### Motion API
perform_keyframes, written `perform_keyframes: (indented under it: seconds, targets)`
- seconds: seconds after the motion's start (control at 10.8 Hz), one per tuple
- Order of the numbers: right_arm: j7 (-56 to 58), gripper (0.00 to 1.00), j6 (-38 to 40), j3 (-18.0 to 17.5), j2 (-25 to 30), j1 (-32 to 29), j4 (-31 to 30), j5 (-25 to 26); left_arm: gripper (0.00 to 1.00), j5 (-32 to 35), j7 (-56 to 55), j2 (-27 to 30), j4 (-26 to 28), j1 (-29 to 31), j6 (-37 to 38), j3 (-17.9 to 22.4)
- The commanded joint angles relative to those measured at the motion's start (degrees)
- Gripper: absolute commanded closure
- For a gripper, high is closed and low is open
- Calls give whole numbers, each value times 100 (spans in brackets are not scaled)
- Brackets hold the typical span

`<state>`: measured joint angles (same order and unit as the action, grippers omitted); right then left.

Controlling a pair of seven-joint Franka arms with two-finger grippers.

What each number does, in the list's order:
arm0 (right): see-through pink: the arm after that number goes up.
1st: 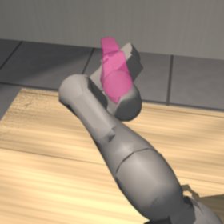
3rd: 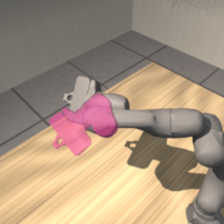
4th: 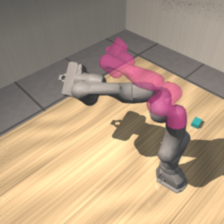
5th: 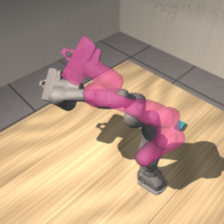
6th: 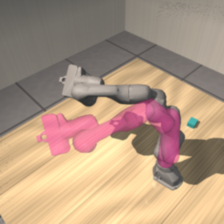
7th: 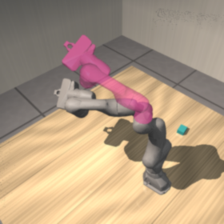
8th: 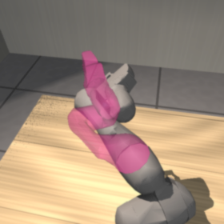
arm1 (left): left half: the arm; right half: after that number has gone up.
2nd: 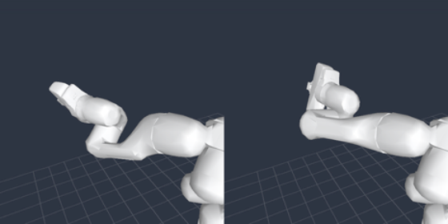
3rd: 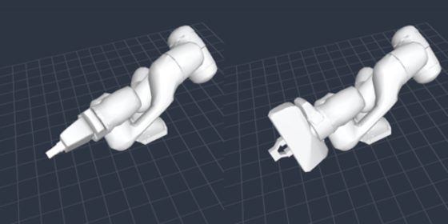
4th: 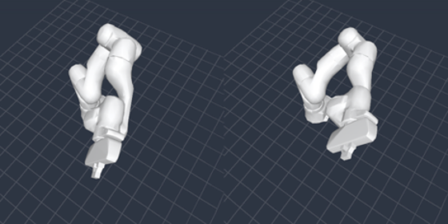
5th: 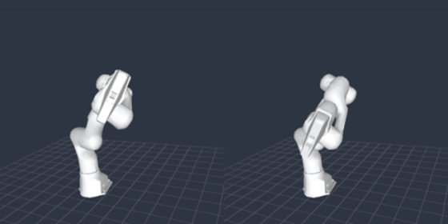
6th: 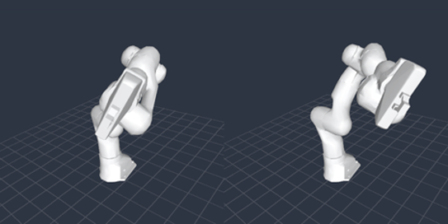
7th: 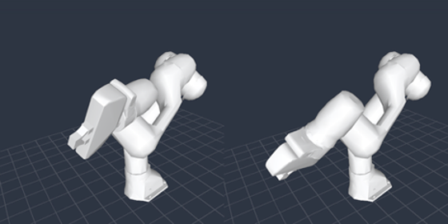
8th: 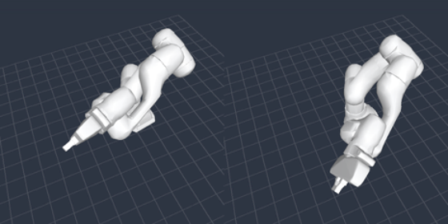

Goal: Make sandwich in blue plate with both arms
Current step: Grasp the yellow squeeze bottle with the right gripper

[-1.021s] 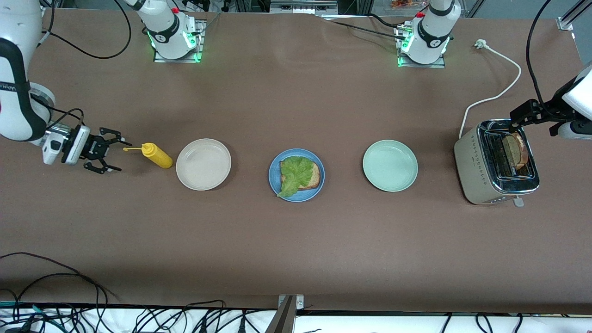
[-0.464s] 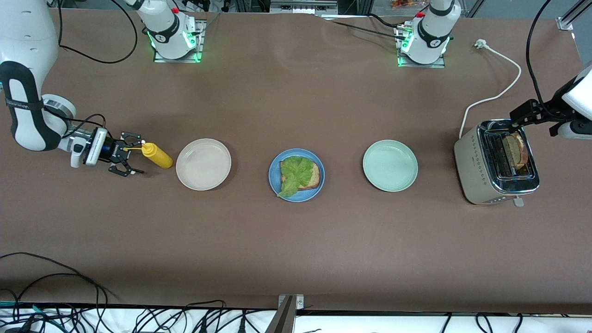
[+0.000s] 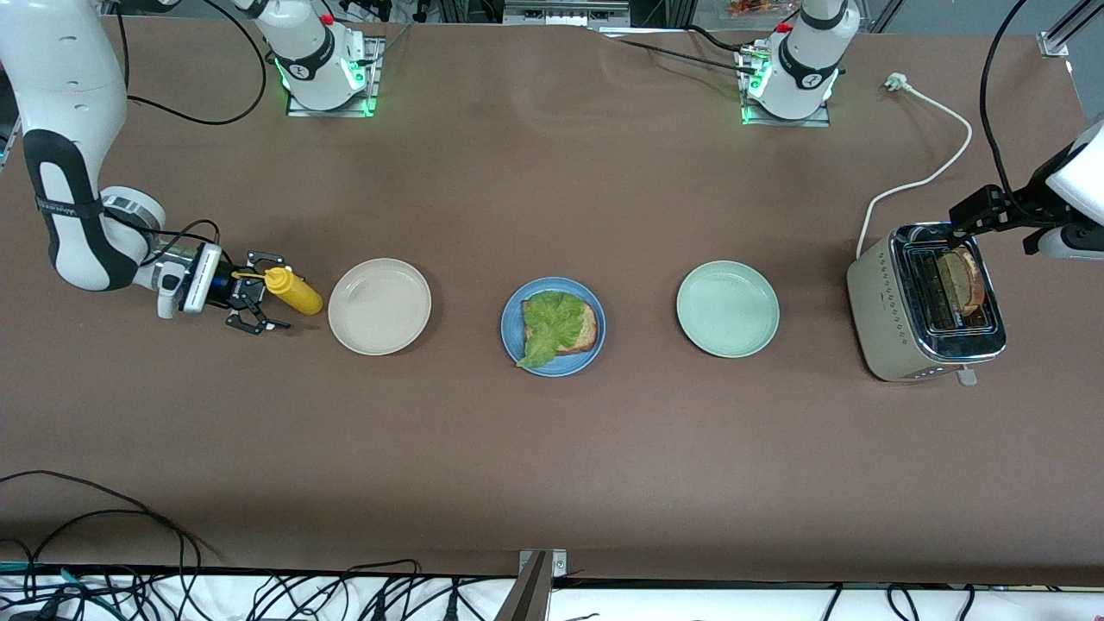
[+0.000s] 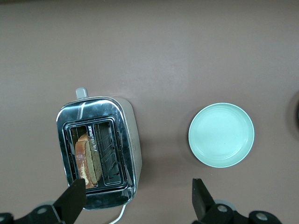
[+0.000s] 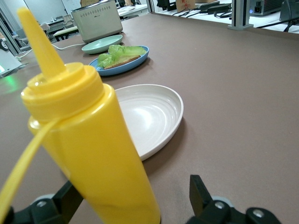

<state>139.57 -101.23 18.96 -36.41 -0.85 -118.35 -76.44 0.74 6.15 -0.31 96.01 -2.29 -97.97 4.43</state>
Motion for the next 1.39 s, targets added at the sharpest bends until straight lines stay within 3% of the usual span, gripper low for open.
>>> perform_keyframes:
  seconds: [0.0,0.28,0.46,0.56,0.93,1.3]
  targets:
    - [105,23,34,-130,-68,-100,57,-143,0,155,106,67,14,-52,-46,5]
    - [105,33,42,-138,-112,-82,57,-178,0,155,97,67,-3,-52,-46,5]
    - [79,70,33,-173,-112,-82,48,-178,0,155,97,67,-12,-52,-38,-4]
    - [18,83,33,-173,-103,-82,48,-178,0,146,106,67,-12,-52,-38,-4]
    - [-823,84,-326,-165,107,31,215,215,0,155,97,67,-21,-52,-38,-4]
    - [-2913,84,-397,-173,476,172,820,1901,0,146,53,75,-21,-61,-46,-13]
